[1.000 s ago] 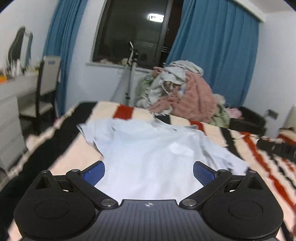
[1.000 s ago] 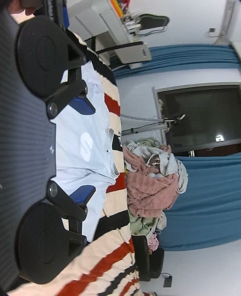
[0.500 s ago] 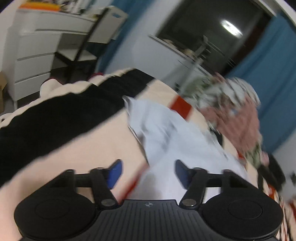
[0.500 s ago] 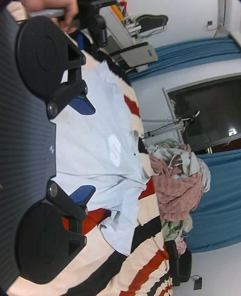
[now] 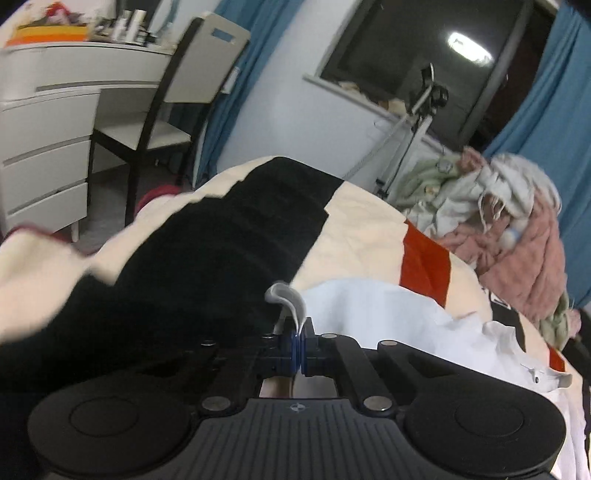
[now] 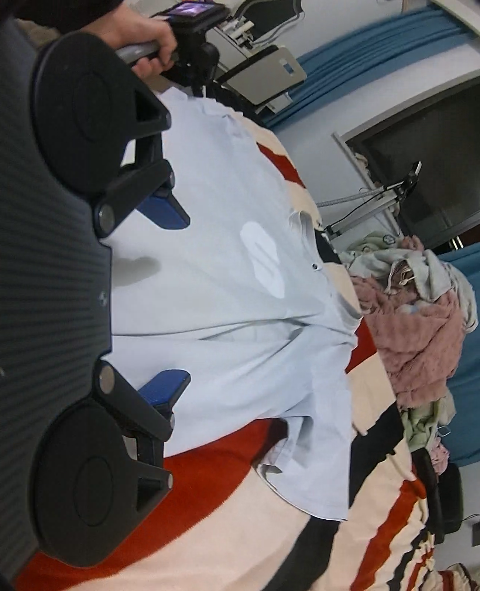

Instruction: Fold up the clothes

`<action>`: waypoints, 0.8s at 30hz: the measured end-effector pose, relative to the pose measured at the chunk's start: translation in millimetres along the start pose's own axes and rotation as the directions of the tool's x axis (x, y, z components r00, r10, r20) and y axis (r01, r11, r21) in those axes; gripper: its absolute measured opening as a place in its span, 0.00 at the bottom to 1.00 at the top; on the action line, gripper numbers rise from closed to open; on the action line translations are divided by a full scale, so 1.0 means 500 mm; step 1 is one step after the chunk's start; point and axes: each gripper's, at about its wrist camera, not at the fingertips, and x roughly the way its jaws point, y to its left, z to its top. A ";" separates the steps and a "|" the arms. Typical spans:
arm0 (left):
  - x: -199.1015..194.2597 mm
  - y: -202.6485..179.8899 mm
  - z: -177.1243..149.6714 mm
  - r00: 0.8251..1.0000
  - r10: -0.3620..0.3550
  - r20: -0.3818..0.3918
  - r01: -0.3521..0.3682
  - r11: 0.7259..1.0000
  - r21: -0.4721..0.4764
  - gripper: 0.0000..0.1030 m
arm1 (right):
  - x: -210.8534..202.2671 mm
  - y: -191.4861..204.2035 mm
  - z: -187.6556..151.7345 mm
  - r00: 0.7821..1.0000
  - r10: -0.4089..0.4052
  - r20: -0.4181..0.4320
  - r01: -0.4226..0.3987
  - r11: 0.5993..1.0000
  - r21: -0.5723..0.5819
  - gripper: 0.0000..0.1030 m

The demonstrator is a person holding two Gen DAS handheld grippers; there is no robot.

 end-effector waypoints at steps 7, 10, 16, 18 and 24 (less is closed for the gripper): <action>0.018 -0.069 0.183 0.981 0.190 0.040 -0.194 0.952 0.235 0.02 | 0.016 0.017 0.003 0.999 -0.030 0.030 0.031 0.998 -0.047 0.82; 0.036 -0.086 0.208 0.968 0.244 0.064 -0.252 0.929 0.270 0.02 | 0.013 0.023 0.002 0.998 -0.042 0.043 0.045 0.996 -0.076 0.82; 0.013 -0.056 0.156 0.974 0.220 0.047 -0.225 0.958 0.176 0.46 | 0.005 0.029 0.004 0.998 -0.044 0.054 0.049 0.994 -0.096 0.82; -0.020 -0.015 0.134 0.985 0.174 0.014 -0.175 0.982 0.068 0.51 | 0.001 0.027 0.006 0.998 -0.040 0.057 0.045 0.995 -0.091 0.82; -0.138 0.106 0.015 0.998 -0.057 -0.037 0.048 0.974 -0.221 0.51 | -0.013 0.022 0.010 0.998 -0.018 0.059 0.022 0.998 -0.064 0.82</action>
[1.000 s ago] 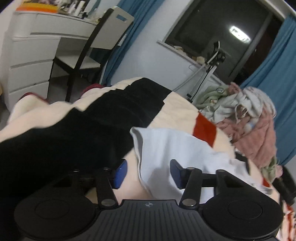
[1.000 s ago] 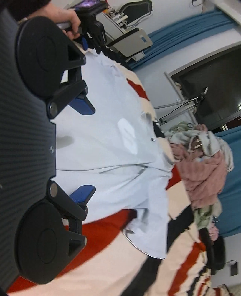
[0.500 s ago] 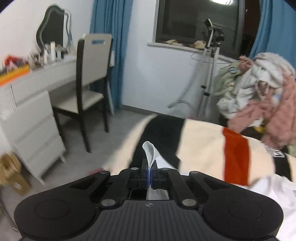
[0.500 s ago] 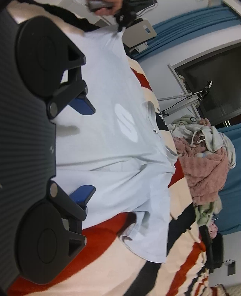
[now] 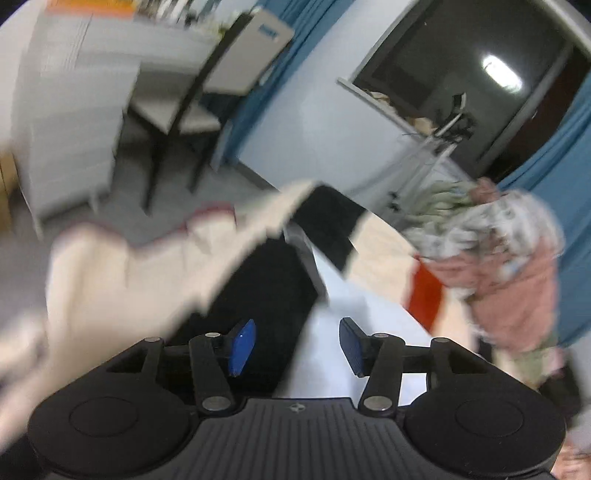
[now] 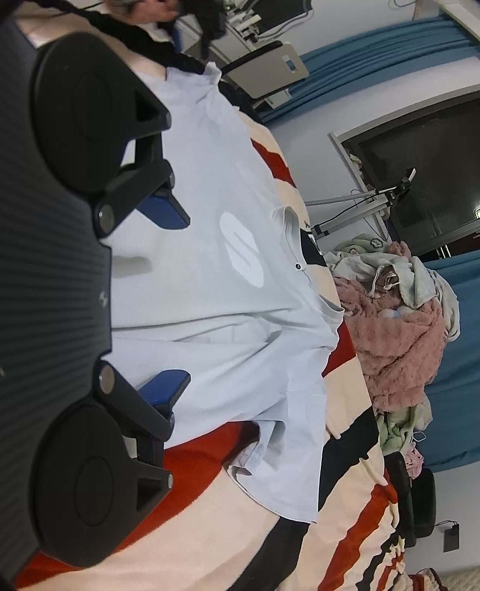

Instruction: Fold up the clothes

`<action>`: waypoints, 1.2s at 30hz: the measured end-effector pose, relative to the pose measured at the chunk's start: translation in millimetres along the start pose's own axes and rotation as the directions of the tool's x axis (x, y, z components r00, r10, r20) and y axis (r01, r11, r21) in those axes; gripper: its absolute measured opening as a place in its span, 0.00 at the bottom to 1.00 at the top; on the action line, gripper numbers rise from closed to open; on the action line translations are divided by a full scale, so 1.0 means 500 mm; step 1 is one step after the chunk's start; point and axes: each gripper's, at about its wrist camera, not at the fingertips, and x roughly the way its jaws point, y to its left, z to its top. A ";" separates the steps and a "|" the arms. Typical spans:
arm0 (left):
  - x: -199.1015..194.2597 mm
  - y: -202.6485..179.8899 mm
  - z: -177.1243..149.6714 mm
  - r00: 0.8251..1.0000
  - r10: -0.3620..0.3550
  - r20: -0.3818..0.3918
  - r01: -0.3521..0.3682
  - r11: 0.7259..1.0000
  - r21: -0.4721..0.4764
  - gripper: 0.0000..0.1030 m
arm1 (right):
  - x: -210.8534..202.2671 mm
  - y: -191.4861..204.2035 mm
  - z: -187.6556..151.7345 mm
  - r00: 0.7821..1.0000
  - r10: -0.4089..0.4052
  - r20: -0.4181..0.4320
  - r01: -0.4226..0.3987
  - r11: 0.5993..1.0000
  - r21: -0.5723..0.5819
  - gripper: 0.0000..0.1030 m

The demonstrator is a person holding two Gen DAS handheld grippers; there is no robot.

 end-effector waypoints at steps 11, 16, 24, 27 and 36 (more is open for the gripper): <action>0.060 -0.006 -0.053 0.999 0.004 -0.040 -0.009 0.993 -0.114 0.32 | -0.015 0.006 -0.006 1.000 0.008 -0.012 -0.008 1.000 0.000 0.82; 0.066 -0.059 -0.019 0.988 0.154 -0.011 -0.154 0.988 0.009 0.07 | -0.009 0.003 -0.003 1.000 0.006 -0.006 -0.006 1.000 -0.004 0.82; 0.064 -0.071 -0.029 0.970 0.226 0.095 -0.239 0.954 0.179 0.14 | -0.015 0.001 0.006 0.999 -0.010 0.031 0.011 0.999 -0.040 0.82; 0.038 -0.071 -0.040 0.977 0.199 0.080 -0.211 0.957 0.199 0.40 | -0.019 0.005 0.007 0.999 -0.010 0.042 0.012 0.998 -0.061 0.82; -0.185 -0.158 -0.134 0.991 0.112 0.070 -0.131 0.912 0.389 0.85 | -0.051 0.012 0.013 0.995 0.002 0.101 0.010 0.992 -0.122 0.82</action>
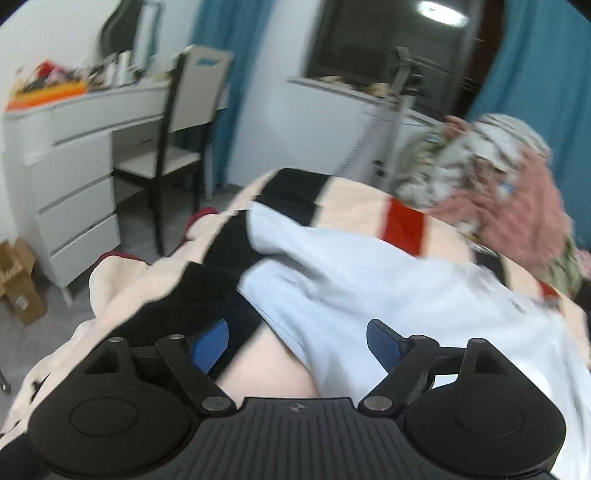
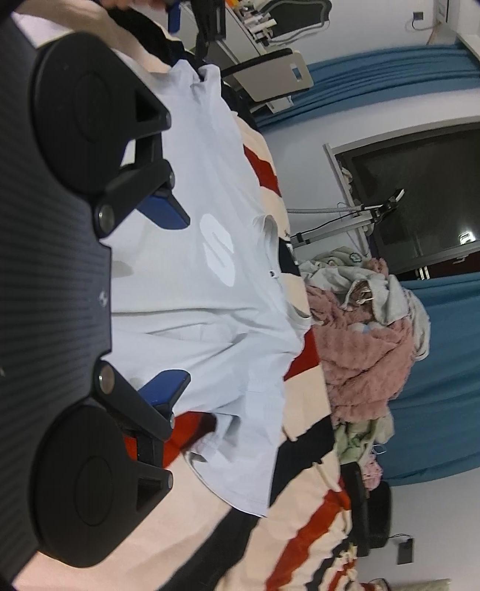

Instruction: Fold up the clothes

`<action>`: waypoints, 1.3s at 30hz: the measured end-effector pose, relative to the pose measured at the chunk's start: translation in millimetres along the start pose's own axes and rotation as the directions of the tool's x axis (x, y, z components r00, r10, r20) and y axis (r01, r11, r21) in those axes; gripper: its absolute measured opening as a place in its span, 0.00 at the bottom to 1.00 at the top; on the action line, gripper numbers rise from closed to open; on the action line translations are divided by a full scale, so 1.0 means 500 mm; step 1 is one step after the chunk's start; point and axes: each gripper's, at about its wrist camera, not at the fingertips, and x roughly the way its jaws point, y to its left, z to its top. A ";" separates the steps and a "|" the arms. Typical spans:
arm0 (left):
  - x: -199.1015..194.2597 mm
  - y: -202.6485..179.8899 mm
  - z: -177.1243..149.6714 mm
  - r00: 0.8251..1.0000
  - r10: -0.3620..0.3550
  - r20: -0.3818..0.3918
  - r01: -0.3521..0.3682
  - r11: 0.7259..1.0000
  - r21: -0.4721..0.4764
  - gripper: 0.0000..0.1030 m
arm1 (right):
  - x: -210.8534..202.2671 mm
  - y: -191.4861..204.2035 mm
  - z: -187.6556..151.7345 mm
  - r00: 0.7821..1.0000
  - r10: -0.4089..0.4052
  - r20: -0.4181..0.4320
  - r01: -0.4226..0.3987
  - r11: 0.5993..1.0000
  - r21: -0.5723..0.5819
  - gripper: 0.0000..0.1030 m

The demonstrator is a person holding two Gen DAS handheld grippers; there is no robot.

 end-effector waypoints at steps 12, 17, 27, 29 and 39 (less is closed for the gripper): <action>-0.331 -0.081 -0.246 0.965 -0.250 0.075 0.237 0.959 0.153 0.95 | -0.133 0.002 0.025 0.997 0.005 0.073 -0.002 0.999 -0.046 0.82; -0.380 -0.113 -0.280 0.947 -0.312 0.069 0.289 0.928 0.236 0.97 | -0.212 0.003 0.026 0.996 0.002 0.095 0.006 0.996 -0.085 0.82; -0.383 -0.103 -0.298 0.949 -0.315 0.023 0.304 0.933 0.193 0.98 | -0.231 -0.095 0.078 0.996 -0.058 0.073 0.049 0.992 0.116 0.82; -0.375 -0.102 -0.298 0.951 -0.309 0.012 0.302 0.935 0.187 0.98 | -0.194 -0.145 0.099 0.997 -0.061 0.041 0.050 0.971 0.232 0.82; -0.310 -0.112 -0.299 0.950 -0.306 -0.054 0.311 0.937 0.159 0.98 | 0.128 -0.410 0.073 0.986 -0.125 -0.110 0.164 0.836 0.523 0.73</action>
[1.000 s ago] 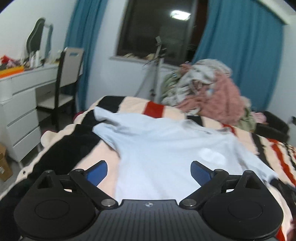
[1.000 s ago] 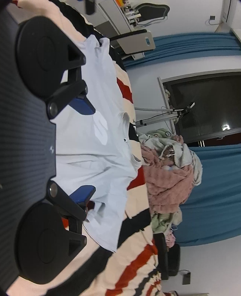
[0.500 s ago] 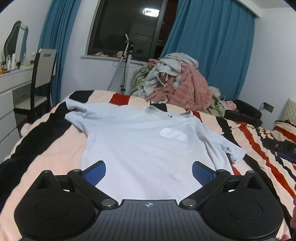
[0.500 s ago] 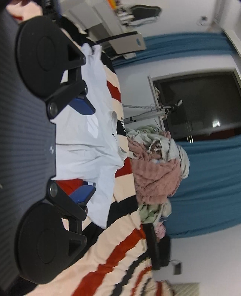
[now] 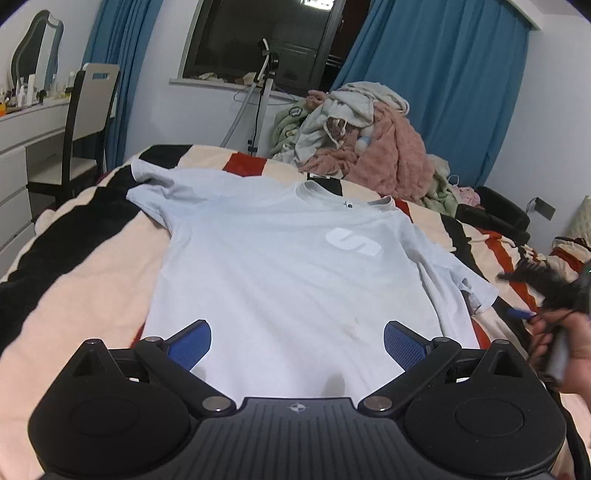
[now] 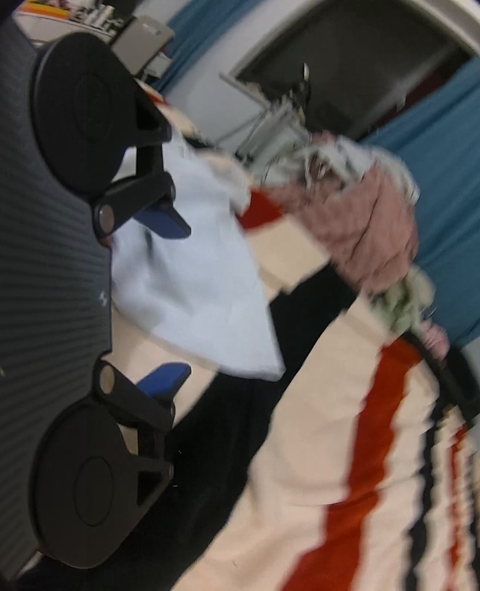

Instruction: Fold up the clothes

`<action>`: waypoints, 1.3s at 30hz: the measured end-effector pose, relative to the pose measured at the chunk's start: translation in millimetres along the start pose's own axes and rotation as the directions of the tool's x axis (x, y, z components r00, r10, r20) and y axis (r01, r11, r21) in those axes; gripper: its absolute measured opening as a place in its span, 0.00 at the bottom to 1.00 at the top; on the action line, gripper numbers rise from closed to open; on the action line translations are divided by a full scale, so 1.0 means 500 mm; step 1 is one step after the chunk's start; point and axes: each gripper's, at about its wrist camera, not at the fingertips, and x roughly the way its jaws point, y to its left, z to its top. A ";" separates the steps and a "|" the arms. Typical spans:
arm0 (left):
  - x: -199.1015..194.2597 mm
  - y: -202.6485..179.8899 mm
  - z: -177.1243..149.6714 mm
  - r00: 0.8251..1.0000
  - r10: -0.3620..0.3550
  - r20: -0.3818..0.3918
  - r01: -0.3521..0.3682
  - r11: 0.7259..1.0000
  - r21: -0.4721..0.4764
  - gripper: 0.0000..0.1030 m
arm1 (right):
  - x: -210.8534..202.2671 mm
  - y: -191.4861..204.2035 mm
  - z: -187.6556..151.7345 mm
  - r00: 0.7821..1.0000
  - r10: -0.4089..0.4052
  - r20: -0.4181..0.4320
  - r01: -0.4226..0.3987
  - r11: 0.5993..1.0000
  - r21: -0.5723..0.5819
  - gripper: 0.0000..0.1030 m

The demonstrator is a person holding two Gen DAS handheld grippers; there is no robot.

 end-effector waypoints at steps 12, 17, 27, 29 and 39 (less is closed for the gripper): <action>0.091 0.008 0.006 0.998 -0.010 -0.057 0.007 0.999 -0.050 0.98 | 0.213 0.043 0.088 0.996 -0.053 0.068 0.074 0.931 -0.357 0.05; 0.120 0.014 0.012 0.996 -0.028 -0.080 0.022 0.997 -0.076 0.98 | 0.243 0.064 0.214 0.974 -0.126 0.188 0.203 0.855 -0.477 0.05; 0.161 -0.012 0.008 0.995 -0.018 -0.102 0.017 1.000 -0.011 0.98 | 0.285 0.040 0.221 0.963 -0.185 0.195 0.266 0.770 -0.581 0.79; 0.157 -0.016 0.010 0.996 -0.026 -0.091 0.025 1.000 -0.003 0.98 | 0.232 0.056 0.205 0.963 -0.142 0.228 0.251 0.773 -0.583 0.82; 0.092 -0.018 0.009 0.984 -0.138 -0.109 0.135 0.990 -0.032 0.98 | -0.181 0.190 0.073 0.980 0.084 0.181 0.041 0.804 -0.594 0.82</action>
